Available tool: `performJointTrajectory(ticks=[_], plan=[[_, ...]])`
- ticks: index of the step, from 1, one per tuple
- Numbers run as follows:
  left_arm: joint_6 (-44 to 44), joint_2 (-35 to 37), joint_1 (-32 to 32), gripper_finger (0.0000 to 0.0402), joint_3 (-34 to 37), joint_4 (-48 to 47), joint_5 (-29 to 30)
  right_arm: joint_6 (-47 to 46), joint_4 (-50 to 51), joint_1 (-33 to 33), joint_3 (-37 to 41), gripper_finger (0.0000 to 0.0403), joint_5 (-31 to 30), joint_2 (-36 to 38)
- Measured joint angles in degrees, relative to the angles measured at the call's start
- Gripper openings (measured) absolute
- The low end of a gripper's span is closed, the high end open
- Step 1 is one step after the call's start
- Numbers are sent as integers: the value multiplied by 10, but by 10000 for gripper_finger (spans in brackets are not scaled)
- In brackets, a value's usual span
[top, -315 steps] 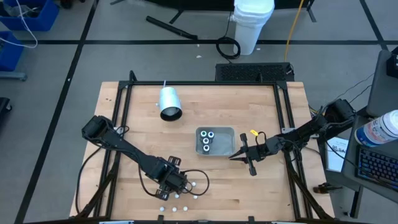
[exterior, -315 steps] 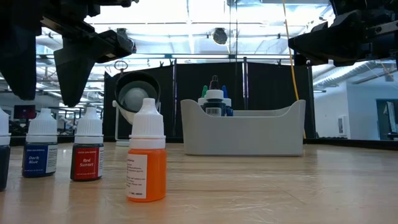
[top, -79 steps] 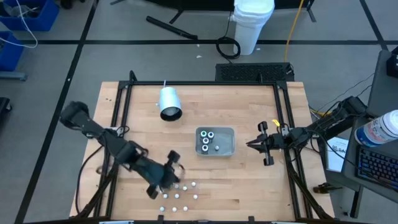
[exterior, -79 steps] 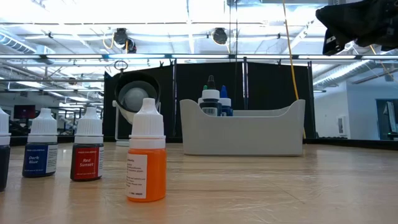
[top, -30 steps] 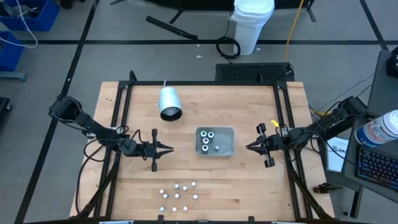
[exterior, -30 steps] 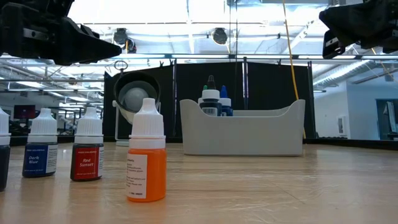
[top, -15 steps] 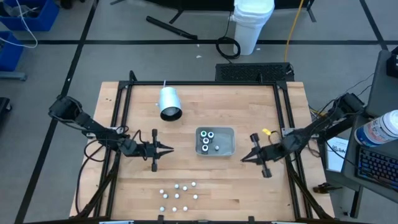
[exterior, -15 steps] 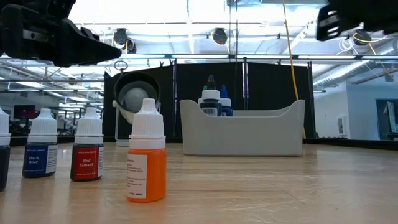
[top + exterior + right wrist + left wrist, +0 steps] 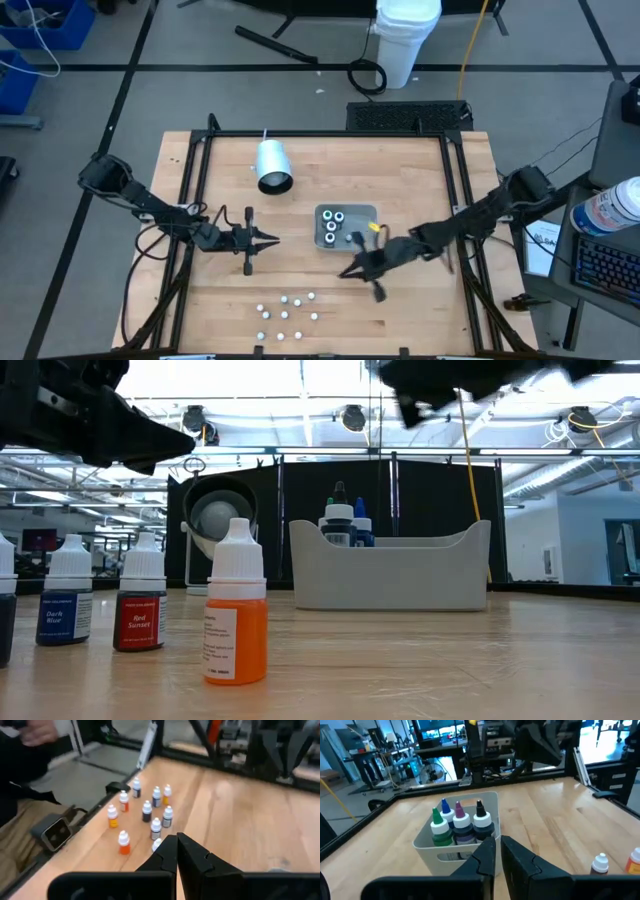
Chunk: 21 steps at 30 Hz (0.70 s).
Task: Pick & Place food coloring
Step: Put the right small red food coloring bottle into the white bin
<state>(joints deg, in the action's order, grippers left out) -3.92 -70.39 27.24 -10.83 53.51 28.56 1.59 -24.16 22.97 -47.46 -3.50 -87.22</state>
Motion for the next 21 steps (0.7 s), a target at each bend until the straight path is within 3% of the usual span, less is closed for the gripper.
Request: performJointTrajectory(ticks=[6, 12, 16, 21], plan=[[76, 0, 0, 37, 0, -4, -1, 11, 259, -18, -225, 0, 13, -84], [90, 0, 0, 37, 0, -28, 0, 31, 341, -29, -396, 0, 95, -180], [90, 0, 0, 37, 0, -29, 0, 41, 399, -31, -504, 0, 112, -248], [88, 0, 0, 37, 0, -30, 0, 64, 443, -32, -588, 0, 175, -330]])
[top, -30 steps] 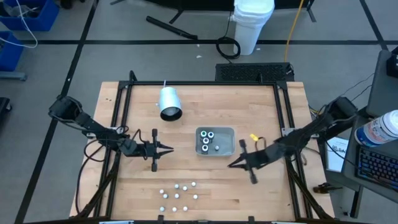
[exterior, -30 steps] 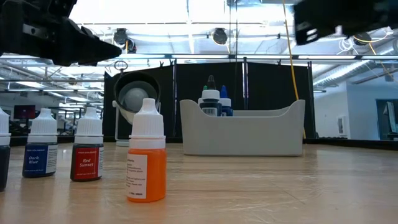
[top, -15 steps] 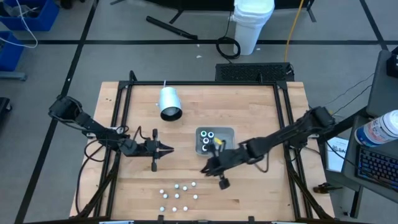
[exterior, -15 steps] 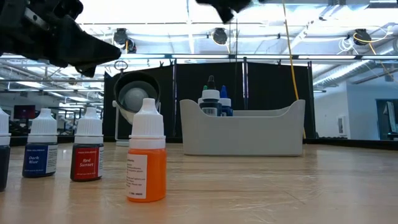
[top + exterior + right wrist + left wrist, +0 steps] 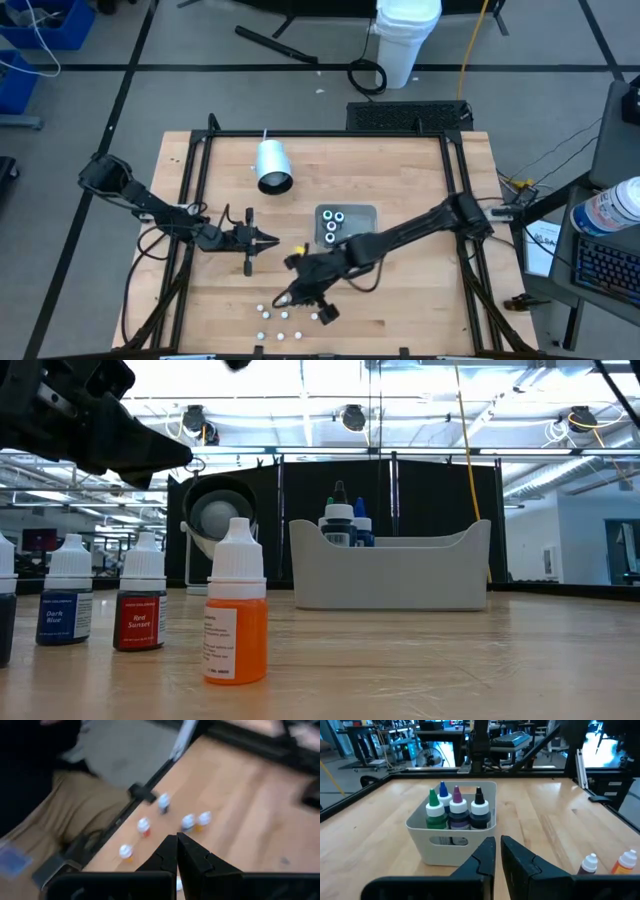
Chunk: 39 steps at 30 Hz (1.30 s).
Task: Pick & Place food coloring
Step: Put the right small red food coloring bottle into the white bin
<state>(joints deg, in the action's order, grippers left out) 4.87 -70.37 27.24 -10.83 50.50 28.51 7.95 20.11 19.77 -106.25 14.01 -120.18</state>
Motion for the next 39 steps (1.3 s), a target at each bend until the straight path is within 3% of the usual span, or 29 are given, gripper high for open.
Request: performJointTrajectory(ticks=[2, 10, 17, 25, 35, 39], plan=[[0, 0, 0, 37, 0, -4, 0, 22, -1, 2, -6, 0, 18, -25], [0, 0, 0, 37, 0, -28, 1, 99, -11, 20, 4, 15, 0, -65], [0, 0, 0, 37, 0, -34, 1, 154, 38, 37, 4, 96, 9, -61], [-1, 0, 0, 37, 0, -38, 1, 202, 72, 51, 4, 179, -83, -61], [-1, 0, 0, 37, 0, -41, 0, 155, 72, 14, 10, 181, -5, -61], [-2, 0, 0, 37, 0, -44, 0, 153, 44, 4, 35, 181, -4, -61]])
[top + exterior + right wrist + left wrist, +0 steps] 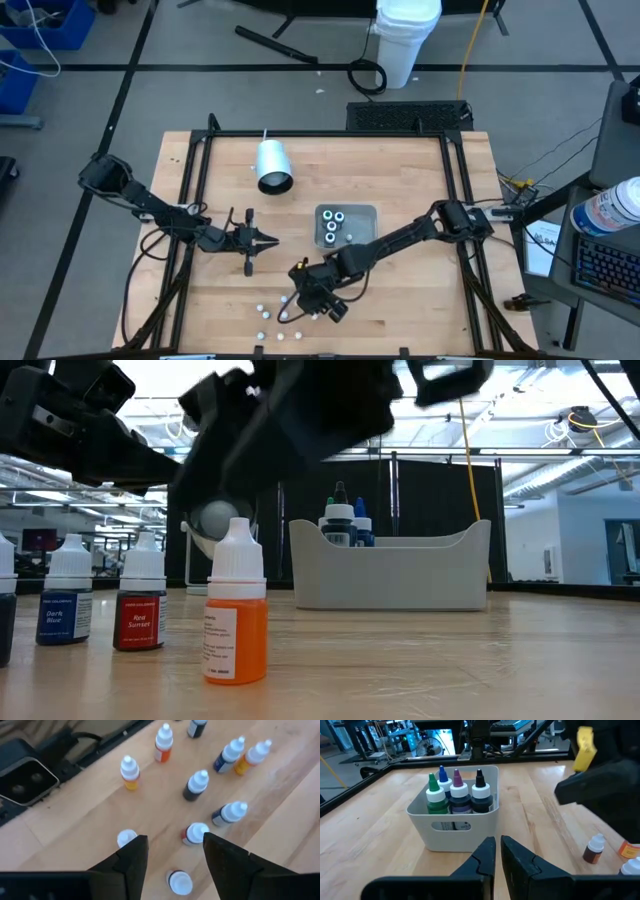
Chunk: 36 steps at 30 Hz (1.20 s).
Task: Pick & Place food coloring
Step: Put the right small red food coloring bottle into the white bin
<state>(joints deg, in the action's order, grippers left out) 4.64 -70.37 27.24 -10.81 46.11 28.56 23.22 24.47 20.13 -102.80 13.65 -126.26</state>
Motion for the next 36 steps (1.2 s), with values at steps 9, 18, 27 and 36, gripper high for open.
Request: performJointTrajectory(ticks=[9, 18, 27, 36], plan=[[-11, 0, 0, 37, 0, -15, 0, -17, -64, -17, 60, 176, 0, 0], [-17, 0, 0, 37, 0, -19, 0, -30, -52, -21, 61, 174, 0, 1], [-17, 0, 0, 37, 0, -19, 0, -40, -19, -20, 61, 154, 0, 1], [-15, 0, 0, 37, 0, -20, 0, -40, -28, -19, 61, 143, 0, 1]])
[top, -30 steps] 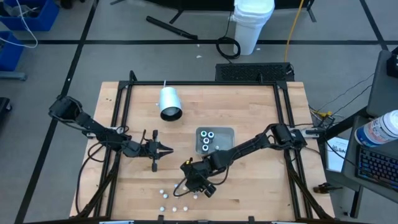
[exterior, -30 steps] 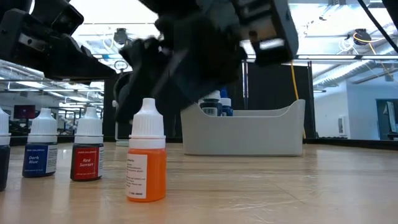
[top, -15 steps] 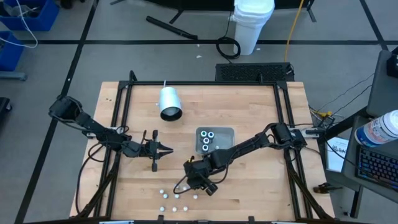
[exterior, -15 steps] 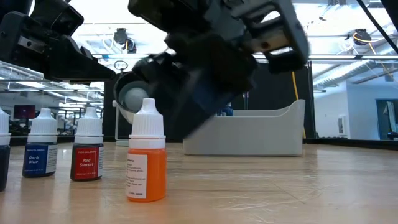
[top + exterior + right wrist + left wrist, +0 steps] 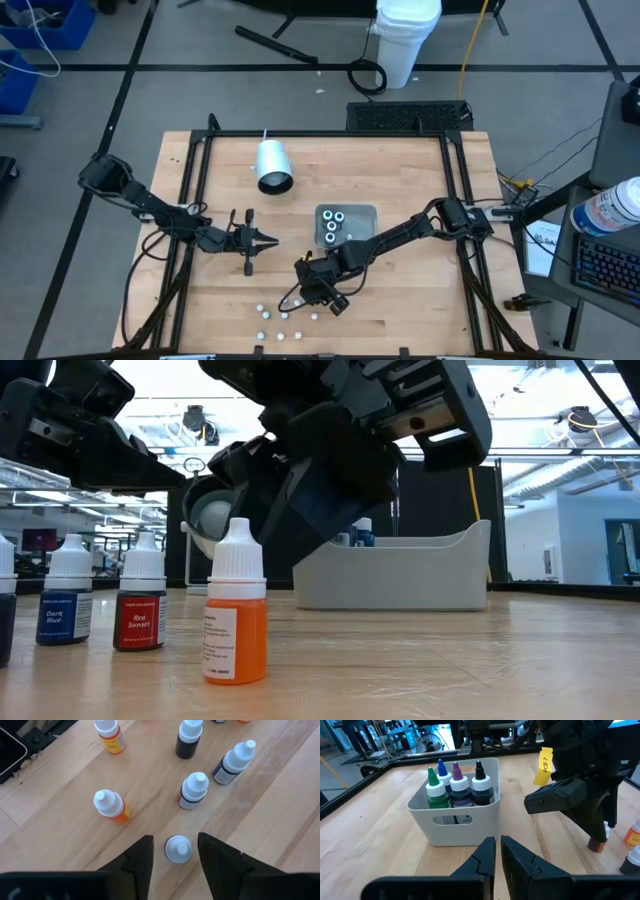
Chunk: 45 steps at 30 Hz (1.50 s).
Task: Pick & Place food coloring
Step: Put the right small red food coloring bottle into the white bin
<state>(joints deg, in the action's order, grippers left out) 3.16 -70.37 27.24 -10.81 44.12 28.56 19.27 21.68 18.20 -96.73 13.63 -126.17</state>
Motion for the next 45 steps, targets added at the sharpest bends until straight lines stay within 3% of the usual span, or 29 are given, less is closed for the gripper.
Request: performJointTrajectory(ticks=[11, 21, 28, 37, 40, 45], plan=[[1, 0, 0, 37, 0, -3, 0, 0, -1, 0, 0, 105, 0, 0], [2, 0, 0, 37, 0, -3, 0, -5, -6, 2, 0, 44, 0, 0], [4, 0, 0, 37, 0, -3, 0, -5, -6, 3, 0, 57, 0, 4], [3, 0, 0, 37, 0, -6, 0, -6, 49, 6, 0, 47, -4, 120], [3, 0, 0, 37, 0, -6, 0, -16, 61, 13, 0, 49, -54, 180], [3, 0, 0, 37, 0, -6, 0, -58, 146, 25, 0, 49, -225, 264]])
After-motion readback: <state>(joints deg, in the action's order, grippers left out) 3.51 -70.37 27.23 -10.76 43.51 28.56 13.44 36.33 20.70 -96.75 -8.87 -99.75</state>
